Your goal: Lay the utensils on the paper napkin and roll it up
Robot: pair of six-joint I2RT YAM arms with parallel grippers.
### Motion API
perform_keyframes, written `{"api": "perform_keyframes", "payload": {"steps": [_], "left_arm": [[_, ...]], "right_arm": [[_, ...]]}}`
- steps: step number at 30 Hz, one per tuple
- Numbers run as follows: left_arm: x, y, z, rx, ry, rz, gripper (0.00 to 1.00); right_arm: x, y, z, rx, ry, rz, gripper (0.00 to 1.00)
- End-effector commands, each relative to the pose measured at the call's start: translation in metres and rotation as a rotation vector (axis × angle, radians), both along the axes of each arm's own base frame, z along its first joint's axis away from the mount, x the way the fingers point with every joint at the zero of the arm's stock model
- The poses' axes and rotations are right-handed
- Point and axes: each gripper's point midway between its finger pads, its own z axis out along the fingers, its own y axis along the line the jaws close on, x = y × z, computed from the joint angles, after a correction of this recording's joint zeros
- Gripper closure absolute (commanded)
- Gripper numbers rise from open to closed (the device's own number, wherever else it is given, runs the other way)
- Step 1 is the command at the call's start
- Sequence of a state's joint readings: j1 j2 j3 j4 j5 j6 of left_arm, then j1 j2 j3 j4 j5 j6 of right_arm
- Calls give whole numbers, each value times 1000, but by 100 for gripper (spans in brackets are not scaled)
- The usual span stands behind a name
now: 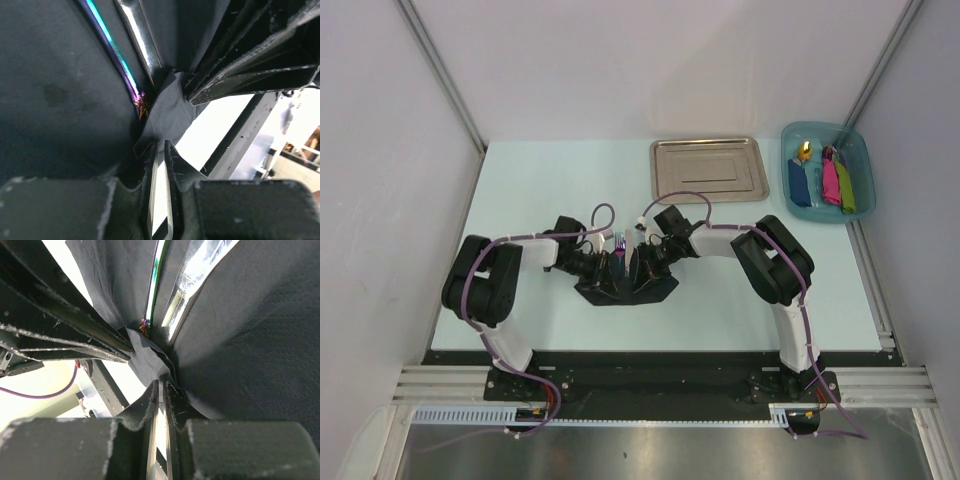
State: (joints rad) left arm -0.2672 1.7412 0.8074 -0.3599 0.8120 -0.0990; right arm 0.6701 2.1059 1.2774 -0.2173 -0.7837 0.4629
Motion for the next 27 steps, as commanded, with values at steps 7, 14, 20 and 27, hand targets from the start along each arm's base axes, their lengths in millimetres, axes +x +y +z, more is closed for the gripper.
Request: {"api": "perform_keyframes", "payload": {"steps": [7, 14, 20, 27], "left_arm": [[7, 11, -15, 50, 31, 54, 83], [17, 7, 15, 8, -89, 42, 73], [14, 9, 1, 28, -42, 61, 80], [14, 12, -11, 53, 4, 79, 86]], "right_arm": [[3, 6, 16, 45, -32, 12, 88], [3, 7, 17, 48, -38, 16, 88], [7, 13, 26, 64, -62, 23, 88], [-2, 23, 39, 96, -78, 57, 87]]}}
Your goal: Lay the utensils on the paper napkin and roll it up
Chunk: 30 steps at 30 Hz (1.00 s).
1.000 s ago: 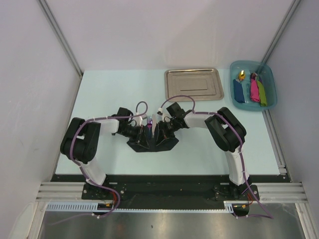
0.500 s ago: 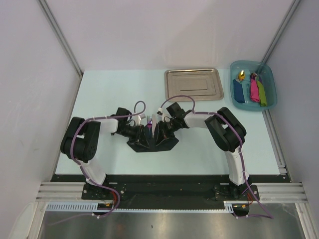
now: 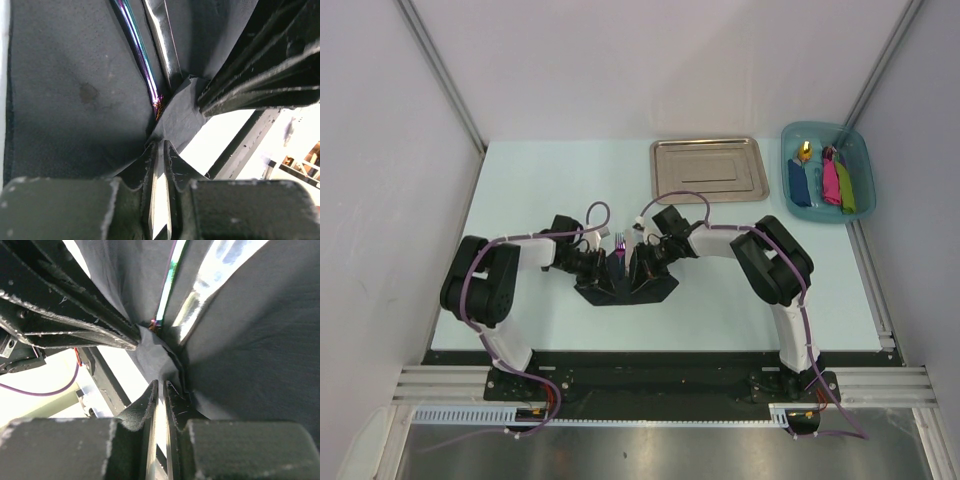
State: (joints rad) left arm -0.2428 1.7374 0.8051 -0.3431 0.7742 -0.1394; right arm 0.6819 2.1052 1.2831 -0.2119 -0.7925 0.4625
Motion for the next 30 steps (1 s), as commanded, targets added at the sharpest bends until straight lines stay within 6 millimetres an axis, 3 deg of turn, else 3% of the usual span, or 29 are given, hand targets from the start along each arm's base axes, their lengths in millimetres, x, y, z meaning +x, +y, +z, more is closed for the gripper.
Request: {"api": "perform_keyframes", "payload": {"steps": [1, 8, 13, 16, 19, 20, 22, 24, 25, 26, 30], "left_arm": [[5, 4, -8, 22, 0, 16, 86], [5, 4, -7, 20, -3, 21, 86], [6, 4, 0, 3, -19, 22, 83], [9, 6, 8, -18, -33, 35, 75], [14, 11, 24, -53, -68, 46, 61], [14, 14, 31, -80, -71, 61, 54], [16, 24, 43, -84, -95, 93, 50], [24, 46, 47, -51, -120, 143, 45], [19, 55, 46, -25, -85, 157, 43], [29, 76, 43, 33, -108, 201, 41], [36, 110, 38, 157, -103, 196, 39]], "right_arm": [[3, 20, 39, 91, -83, 40, 87], [5, 29, 34, 106, -72, 36, 87], [5, 25, 17, 77, -55, 28, 88], [6, 21, 9, 61, -38, 20, 88], [7, 20, 3, 51, -35, 17, 88], [7, 21, 3, 51, -35, 17, 88], [7, 21, 3, 54, -35, 16, 88], [7, 22, 3, 54, -37, 17, 88], [7, 21, 2, 52, -32, 15, 88], [7, 21, 2, 51, -32, 14, 88], [7, 21, 4, 53, -33, 13, 88]]}}
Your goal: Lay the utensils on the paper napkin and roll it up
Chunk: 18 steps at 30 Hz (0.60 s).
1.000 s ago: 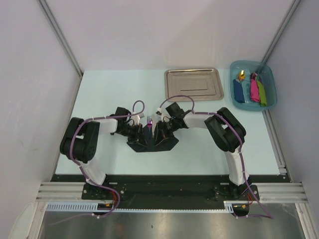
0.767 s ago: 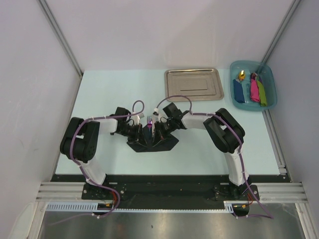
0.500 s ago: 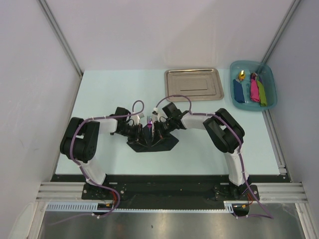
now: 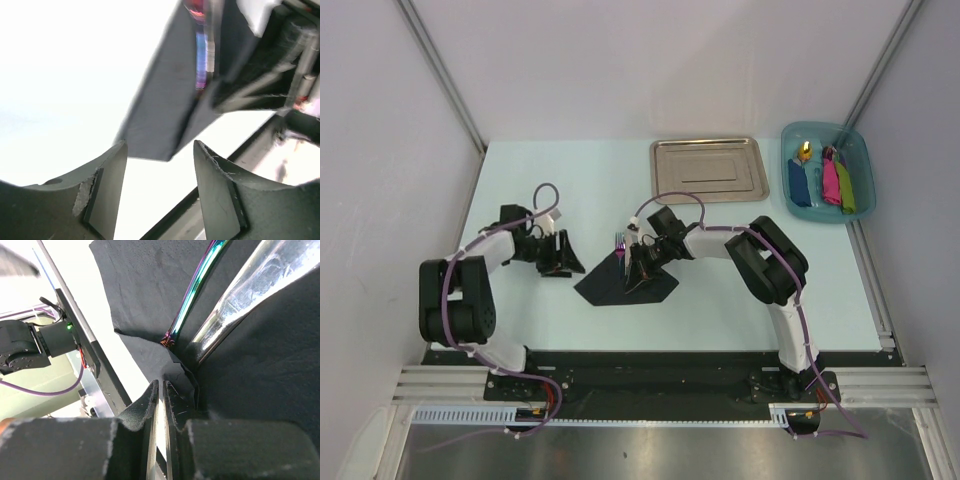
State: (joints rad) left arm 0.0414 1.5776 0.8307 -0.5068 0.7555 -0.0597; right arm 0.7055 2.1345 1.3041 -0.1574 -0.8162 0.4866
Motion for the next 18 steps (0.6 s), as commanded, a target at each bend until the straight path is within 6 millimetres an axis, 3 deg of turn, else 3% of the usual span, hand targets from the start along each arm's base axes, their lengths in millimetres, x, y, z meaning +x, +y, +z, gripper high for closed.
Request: {"api": "perform_keyframes", "payload": {"steps": [1, 9, 18], "left_arm": [[0, 35, -3, 150, 29, -46, 39], [-22, 24, -29, 74, 177, -127, 40], [-27, -31, -29, -88, 183, -221, 41]], "right_arm": [[10, 6, 4, 14, -30, -10, 88], [10, 7, 4, 12, -30, -15, 88], [13, 4, 4, 2, -35, -13, 88]]}}
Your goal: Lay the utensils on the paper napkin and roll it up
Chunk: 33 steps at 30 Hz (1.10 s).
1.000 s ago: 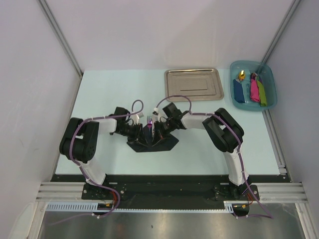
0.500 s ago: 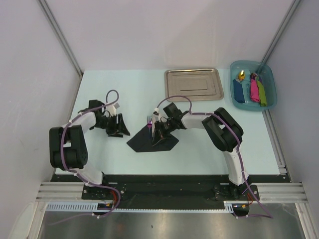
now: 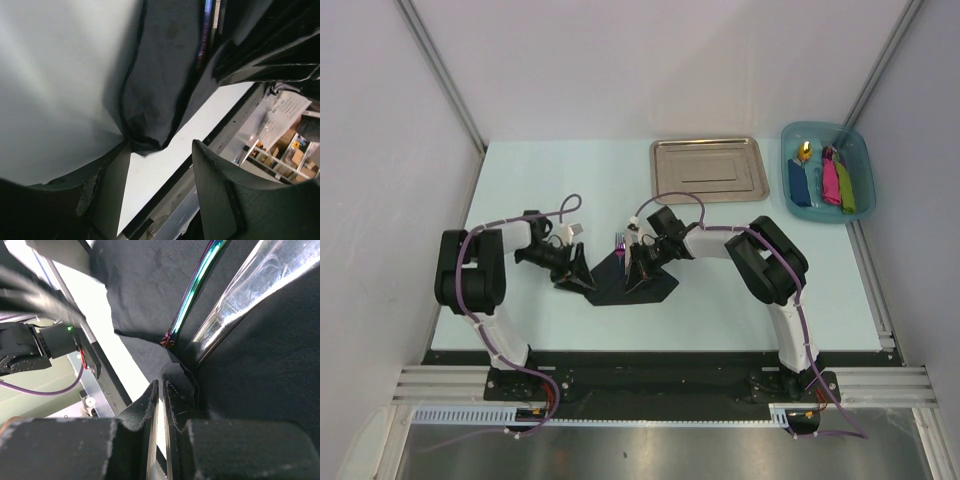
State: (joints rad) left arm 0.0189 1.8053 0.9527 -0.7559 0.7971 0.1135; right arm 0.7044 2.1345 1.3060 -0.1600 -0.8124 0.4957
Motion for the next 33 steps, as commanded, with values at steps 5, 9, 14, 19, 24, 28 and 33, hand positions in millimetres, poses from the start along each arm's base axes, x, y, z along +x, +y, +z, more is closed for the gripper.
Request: {"api": "perform_keyframes", "payload": {"steps": [5, 9, 14, 19, 24, 28, 33], "left_arm": [[23, -38, 5, -120, -146, -50, 39], [38, -39, 8, -92, -220, -34, 40], [42, -41, 8, -106, -275, -38, 37], [48, -44, -5, -130, -249, -40, 37], [46, -54, 1, -223, -226, -57, 38], [34, -51, 9, -257, -186, -75, 41], [24, -35, 14, -278, -164, -49, 44]], "right_arm": [[10, 4, 1, 3, -33, -3, 88], [11, 5, 2, 6, -34, -4, 88], [10, 4, 0, 4, -30, -7, 88], [11, 6, 2, 12, -35, -7, 88], [10, 3, 0, 8, -28, -9, 88], [14, 2, 2, 12, -33, -15, 88], [14, 2, 2, 14, -30, -16, 87]]}}
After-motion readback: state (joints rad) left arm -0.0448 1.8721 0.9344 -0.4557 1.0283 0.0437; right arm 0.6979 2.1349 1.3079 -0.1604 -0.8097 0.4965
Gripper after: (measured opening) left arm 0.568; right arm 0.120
